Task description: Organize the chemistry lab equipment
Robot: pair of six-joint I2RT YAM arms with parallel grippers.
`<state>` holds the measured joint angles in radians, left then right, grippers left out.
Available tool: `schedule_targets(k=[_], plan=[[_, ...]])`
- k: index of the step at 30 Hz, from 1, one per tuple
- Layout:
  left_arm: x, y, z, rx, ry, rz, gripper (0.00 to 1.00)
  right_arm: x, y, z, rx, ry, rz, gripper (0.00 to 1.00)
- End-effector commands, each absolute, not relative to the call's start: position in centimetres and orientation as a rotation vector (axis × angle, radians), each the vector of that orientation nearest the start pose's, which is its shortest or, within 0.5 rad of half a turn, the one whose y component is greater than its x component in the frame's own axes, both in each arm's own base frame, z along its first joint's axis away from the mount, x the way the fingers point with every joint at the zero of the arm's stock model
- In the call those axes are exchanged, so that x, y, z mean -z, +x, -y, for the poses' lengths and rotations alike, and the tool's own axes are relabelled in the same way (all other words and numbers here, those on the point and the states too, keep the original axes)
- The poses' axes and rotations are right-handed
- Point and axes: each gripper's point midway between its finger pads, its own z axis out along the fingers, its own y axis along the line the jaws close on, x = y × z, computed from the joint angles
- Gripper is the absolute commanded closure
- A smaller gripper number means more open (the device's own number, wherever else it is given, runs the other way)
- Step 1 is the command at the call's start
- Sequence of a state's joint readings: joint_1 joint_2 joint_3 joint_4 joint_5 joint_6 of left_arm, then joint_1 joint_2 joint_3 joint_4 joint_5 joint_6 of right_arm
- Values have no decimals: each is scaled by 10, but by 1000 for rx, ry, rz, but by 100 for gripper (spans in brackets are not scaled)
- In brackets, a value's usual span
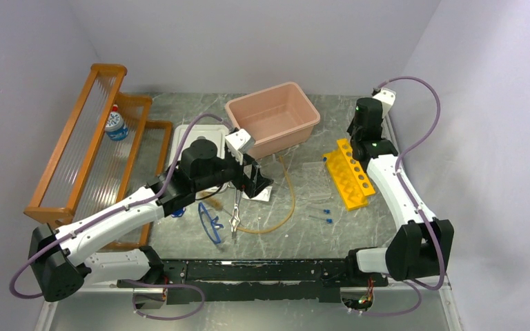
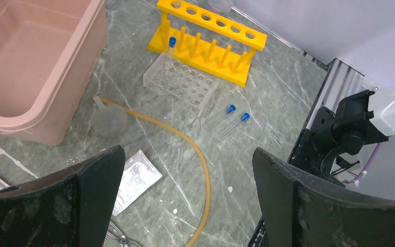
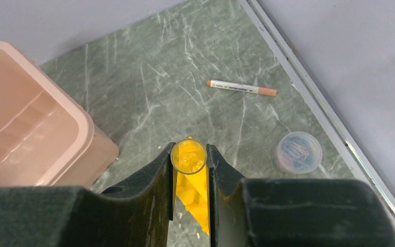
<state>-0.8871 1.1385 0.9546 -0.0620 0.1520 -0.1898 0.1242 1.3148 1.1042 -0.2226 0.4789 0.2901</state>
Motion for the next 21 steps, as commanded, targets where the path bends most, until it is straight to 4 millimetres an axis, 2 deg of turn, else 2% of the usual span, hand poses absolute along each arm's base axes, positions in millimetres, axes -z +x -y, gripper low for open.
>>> schedule_targets(k=[1,5,12,21], plan=[[-279,213,325,923,781,-1678,3,-233,411,23,221,459,-1906,78],[-274,217,324,897,772,-1701,3,-223,411,24,236,455,-1926,78],[-272,217,325,898,777,-1706,3,-223,411,26,250,438,-1923,79],[-270,219,324,886,773,-1711,3,-183,419,14,177,421,-1935,79]])
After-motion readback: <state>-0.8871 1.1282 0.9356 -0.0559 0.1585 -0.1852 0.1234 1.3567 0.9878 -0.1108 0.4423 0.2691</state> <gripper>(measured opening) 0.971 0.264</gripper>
